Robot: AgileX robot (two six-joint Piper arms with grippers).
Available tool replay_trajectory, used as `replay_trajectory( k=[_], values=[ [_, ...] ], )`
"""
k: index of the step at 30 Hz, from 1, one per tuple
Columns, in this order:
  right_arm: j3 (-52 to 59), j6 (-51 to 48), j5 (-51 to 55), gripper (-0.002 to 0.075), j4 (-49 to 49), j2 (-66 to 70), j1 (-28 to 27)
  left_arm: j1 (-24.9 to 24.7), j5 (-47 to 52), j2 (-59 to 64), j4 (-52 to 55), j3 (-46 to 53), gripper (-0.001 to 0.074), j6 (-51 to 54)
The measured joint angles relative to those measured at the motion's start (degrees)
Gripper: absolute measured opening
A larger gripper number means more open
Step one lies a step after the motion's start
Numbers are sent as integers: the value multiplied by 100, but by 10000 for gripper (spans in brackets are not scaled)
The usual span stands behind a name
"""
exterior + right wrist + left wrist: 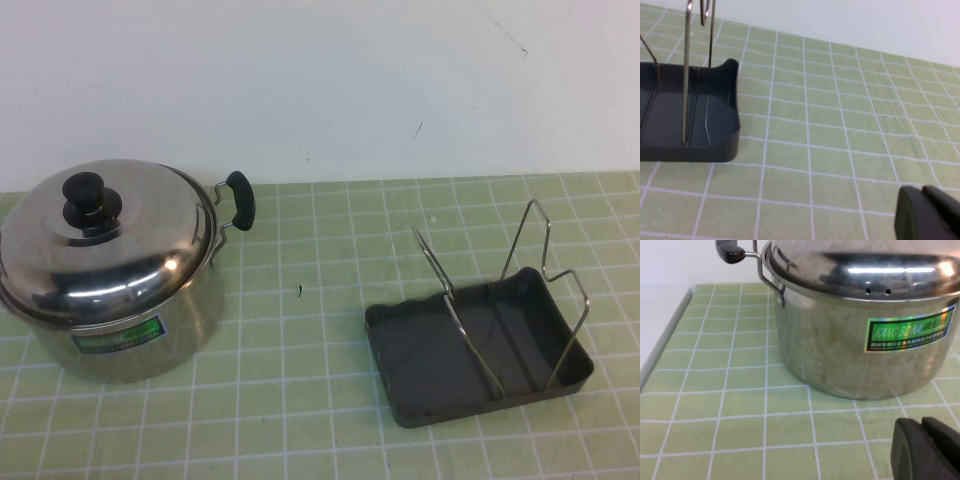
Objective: Put pot lid on rack
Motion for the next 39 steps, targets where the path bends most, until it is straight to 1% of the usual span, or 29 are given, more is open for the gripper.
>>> replay_trajectory(
  k=[16,18,20,23,25,30,32,34,37,39],
  values=[
    [0,0,0,-1,0,0,0,0,0,0,-68,0,-3,-13],
    [0,0,0,-1,0,0,0,0,-56,0,-596,0,-3,-335],
    [0,-4,0,-1,0,0,0,0,-100,0,-1749,11,-3,-981],
    [0,-4,0,-1,0,0,0,0,-159,0,-3386,11,-3,-1645],
    [0,-4,0,-1,0,0,0,0,-289,0,-3851,11,-3,-1699],
    [0,-4,0,-1,0,0,0,0,-774,0,-3864,11,-3,-1582],
    [0,-13,0,-1,0,0,0,0,-845,0,-3864,11,-3,-1373],
    [0,-13,0,-1,0,0,0,0,-574,0,-3713,-114,-3,-916],
    [0,-13,0,-1,-9,0,0,0,0,252,-3247,-787,-3,-39],
    [0,-13,0,-1,-9,0,0,0,102,639,-2892,-1292,-2,477]
  ],
)
